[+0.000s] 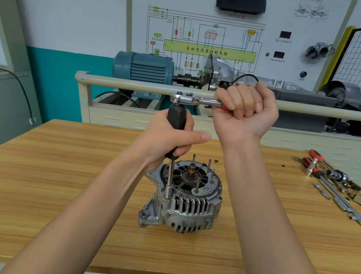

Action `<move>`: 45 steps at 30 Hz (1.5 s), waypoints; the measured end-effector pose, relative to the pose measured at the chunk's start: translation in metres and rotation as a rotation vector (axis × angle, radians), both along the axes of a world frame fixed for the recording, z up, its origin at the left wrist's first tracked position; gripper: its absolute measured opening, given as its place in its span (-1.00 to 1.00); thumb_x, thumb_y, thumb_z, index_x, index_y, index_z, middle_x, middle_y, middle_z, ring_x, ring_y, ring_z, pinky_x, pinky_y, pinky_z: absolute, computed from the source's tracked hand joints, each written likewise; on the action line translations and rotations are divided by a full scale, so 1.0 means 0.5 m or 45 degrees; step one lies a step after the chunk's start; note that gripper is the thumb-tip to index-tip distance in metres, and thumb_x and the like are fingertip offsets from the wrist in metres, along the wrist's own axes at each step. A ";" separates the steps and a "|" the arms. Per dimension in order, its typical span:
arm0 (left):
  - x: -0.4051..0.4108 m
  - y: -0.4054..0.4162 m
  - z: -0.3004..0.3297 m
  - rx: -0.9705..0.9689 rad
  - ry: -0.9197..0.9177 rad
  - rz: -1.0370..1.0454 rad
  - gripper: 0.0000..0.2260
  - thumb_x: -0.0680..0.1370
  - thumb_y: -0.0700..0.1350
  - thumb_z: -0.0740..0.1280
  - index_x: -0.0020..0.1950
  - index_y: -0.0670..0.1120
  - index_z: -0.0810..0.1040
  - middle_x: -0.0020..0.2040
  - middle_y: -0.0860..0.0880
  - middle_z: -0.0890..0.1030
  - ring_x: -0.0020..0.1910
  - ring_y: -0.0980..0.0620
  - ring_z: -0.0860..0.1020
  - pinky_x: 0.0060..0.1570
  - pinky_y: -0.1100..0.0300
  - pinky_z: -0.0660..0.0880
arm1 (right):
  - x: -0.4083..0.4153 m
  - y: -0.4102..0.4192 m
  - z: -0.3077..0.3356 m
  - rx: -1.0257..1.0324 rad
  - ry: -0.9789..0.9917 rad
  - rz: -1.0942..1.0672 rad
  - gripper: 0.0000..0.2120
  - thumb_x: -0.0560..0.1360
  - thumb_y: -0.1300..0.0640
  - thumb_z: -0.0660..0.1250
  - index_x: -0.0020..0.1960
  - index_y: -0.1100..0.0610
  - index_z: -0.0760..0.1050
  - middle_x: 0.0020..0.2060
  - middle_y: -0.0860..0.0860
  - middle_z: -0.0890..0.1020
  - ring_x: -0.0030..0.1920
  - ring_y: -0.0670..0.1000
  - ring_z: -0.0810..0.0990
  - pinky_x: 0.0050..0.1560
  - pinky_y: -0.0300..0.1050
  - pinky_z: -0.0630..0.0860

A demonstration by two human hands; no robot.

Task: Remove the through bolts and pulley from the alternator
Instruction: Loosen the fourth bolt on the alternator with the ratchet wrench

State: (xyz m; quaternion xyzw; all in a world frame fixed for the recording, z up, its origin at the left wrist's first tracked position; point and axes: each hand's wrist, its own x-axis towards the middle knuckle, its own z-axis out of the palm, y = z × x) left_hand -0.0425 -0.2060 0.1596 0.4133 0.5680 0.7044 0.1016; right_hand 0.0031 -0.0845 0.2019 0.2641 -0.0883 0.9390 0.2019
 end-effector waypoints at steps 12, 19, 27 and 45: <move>-0.009 0.022 -0.006 0.019 0.006 0.289 -0.84 0.44 -0.41 0.37 -0.26 -0.32 0.41 -0.41 -0.12 0.30 -0.53 0.04 0.29 -0.51 0.30 0.22 | 0.040 -0.111 -0.025 0.686 0.395 -1.187 -0.62 0.41 0.21 0.16 -0.54 -0.01 0.21 -0.62 -0.12 0.26 -0.60 -0.11 0.16 -0.46 -0.17 0.08; -0.006 0.010 0.011 0.120 -0.035 0.206 -0.66 0.51 -0.28 0.37 -0.40 -0.07 0.35 -0.54 0.01 0.32 -0.61 0.05 0.28 -0.55 0.31 0.23 | 0.023 -0.025 -0.007 0.413 0.200 -0.376 -0.51 0.48 0.23 0.08 -0.63 0.06 0.23 -0.70 -0.08 0.20 -0.62 -0.06 0.07 -0.49 -0.22 0.14; 0.005 0.028 0.020 0.158 -0.185 0.311 -0.61 0.57 -0.26 0.29 -0.41 -0.02 0.26 -0.58 0.07 0.20 -0.63 0.11 0.09 -0.58 0.33 0.05 | 0.008 -0.006 -0.001 0.149 -0.010 -0.138 -0.53 0.45 0.20 0.09 -0.63 0.07 0.20 -0.71 -0.06 0.16 -0.66 -0.08 0.11 -0.52 -0.25 0.16; 0.001 0.003 0.023 0.098 -0.150 0.037 -0.70 0.47 -0.28 0.34 -0.40 -0.10 0.30 -0.56 0.02 0.30 -0.62 0.07 0.22 -0.57 0.29 0.18 | 0.012 -0.009 -0.007 0.350 0.200 -0.215 -0.53 0.45 0.21 0.09 -0.63 0.06 0.22 -0.72 -0.08 0.21 -0.60 -0.06 0.04 -0.50 -0.25 0.15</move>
